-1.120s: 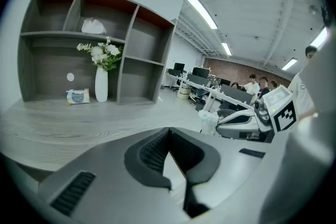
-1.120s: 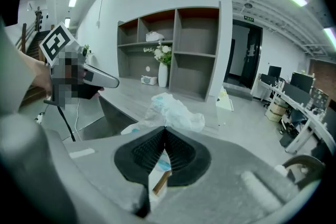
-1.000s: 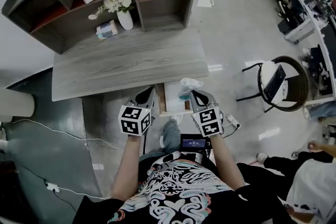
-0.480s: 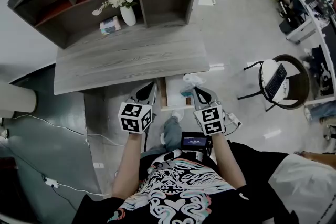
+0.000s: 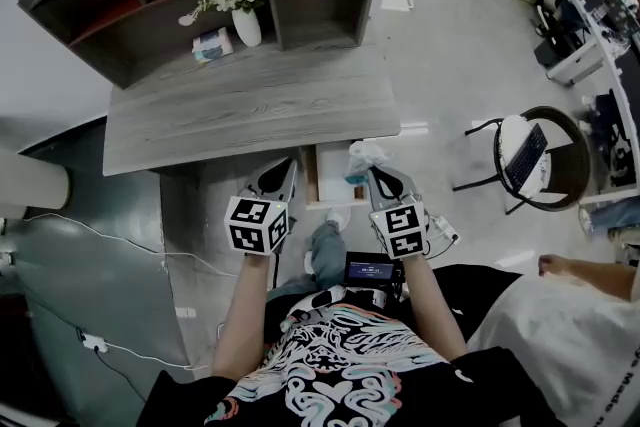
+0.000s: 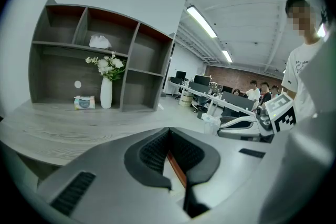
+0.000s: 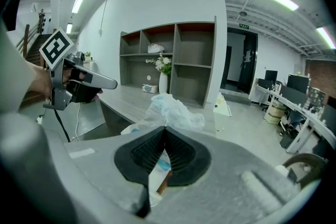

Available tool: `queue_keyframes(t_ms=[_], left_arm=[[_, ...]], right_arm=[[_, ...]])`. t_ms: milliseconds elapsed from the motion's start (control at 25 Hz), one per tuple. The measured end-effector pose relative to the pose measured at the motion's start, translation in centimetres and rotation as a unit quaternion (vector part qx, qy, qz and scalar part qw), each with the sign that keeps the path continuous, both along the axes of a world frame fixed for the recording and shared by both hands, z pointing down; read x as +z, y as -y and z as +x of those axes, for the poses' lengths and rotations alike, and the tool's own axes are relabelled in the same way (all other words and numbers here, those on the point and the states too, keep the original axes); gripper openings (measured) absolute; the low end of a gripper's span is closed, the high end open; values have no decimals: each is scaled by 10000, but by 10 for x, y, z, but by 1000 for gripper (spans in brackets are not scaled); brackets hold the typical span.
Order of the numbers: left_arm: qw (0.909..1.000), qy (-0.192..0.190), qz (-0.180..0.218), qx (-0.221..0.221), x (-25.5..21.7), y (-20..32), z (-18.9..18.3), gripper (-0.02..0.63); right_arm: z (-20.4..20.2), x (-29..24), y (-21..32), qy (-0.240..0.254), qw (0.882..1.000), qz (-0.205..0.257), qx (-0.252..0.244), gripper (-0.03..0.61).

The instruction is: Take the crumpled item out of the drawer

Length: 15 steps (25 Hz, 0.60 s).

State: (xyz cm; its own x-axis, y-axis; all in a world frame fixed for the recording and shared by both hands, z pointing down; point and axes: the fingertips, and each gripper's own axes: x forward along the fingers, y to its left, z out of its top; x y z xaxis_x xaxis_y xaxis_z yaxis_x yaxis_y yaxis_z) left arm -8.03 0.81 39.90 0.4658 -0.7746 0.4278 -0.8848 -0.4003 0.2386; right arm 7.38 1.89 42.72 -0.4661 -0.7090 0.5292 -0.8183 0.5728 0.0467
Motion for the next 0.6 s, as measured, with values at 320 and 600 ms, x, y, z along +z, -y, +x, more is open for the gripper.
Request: queue_keyframes(t_ms=[320, 600], left_arm=[[10000, 2, -28, -39, 2, -1, -3, 3], [10000, 1, -71, -49, 6, -1, -5, 3]], right_arm=[[1, 5, 0, -35, 10000, -23, -13, 8], [3, 9, 1, -88, 9999, -44, -27, 8]])
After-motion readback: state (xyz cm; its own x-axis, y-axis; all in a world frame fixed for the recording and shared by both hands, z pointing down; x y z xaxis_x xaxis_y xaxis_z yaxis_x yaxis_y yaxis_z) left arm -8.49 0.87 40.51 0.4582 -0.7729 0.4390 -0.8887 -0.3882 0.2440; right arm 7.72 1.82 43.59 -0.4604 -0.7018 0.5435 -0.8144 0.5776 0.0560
